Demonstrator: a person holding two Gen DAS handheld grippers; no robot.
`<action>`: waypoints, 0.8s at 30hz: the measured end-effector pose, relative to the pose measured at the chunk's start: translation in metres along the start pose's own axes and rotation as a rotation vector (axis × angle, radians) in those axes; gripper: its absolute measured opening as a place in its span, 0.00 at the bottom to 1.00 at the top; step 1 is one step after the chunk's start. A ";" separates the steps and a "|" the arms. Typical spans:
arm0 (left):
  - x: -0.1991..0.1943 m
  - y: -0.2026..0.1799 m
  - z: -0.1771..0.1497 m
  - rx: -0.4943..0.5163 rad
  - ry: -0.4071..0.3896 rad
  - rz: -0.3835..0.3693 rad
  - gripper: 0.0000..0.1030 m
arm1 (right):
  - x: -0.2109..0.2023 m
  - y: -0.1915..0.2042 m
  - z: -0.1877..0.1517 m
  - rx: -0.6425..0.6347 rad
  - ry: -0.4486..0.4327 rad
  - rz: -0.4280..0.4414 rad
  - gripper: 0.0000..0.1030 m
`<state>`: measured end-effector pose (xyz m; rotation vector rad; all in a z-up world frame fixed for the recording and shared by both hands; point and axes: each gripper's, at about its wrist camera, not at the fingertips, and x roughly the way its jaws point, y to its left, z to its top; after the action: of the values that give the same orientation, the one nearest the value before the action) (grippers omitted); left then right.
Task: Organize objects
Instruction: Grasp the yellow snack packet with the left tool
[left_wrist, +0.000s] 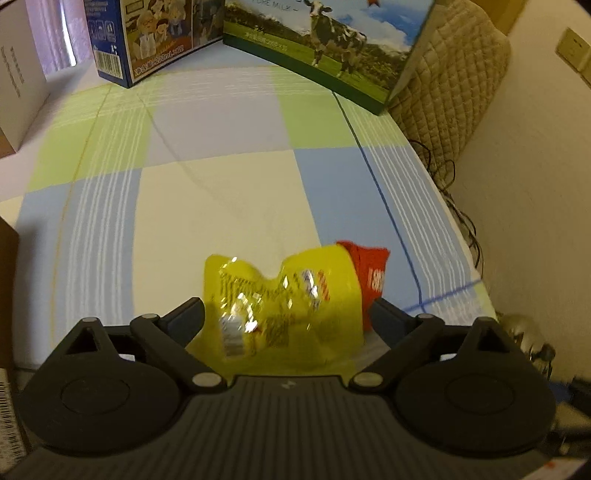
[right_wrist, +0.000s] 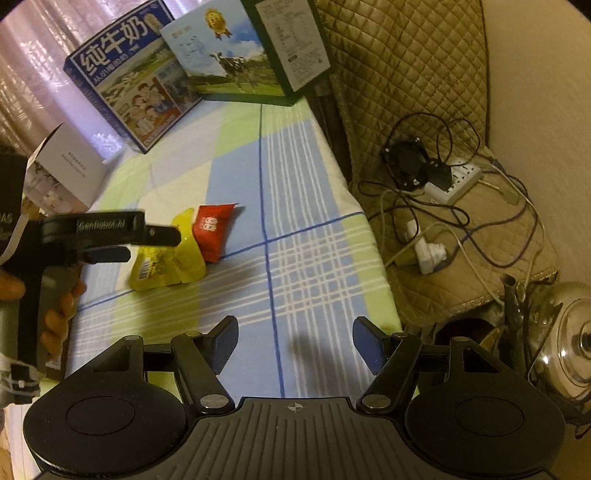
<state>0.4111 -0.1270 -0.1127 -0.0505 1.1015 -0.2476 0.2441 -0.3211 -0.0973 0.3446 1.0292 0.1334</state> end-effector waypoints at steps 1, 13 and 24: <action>0.004 -0.001 0.003 -0.007 0.002 0.003 0.92 | 0.001 0.000 0.000 0.003 0.002 -0.002 0.65; 0.010 0.014 -0.004 0.021 -0.005 0.079 0.91 | 0.013 0.005 0.005 -0.010 0.022 0.004 0.65; -0.019 0.070 -0.035 0.043 -0.037 0.097 0.88 | 0.030 0.023 0.011 -0.077 0.047 0.038 0.65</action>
<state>0.3841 -0.0515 -0.1240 0.0362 1.0588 -0.1826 0.2703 -0.2938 -0.1081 0.2927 1.0611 0.2157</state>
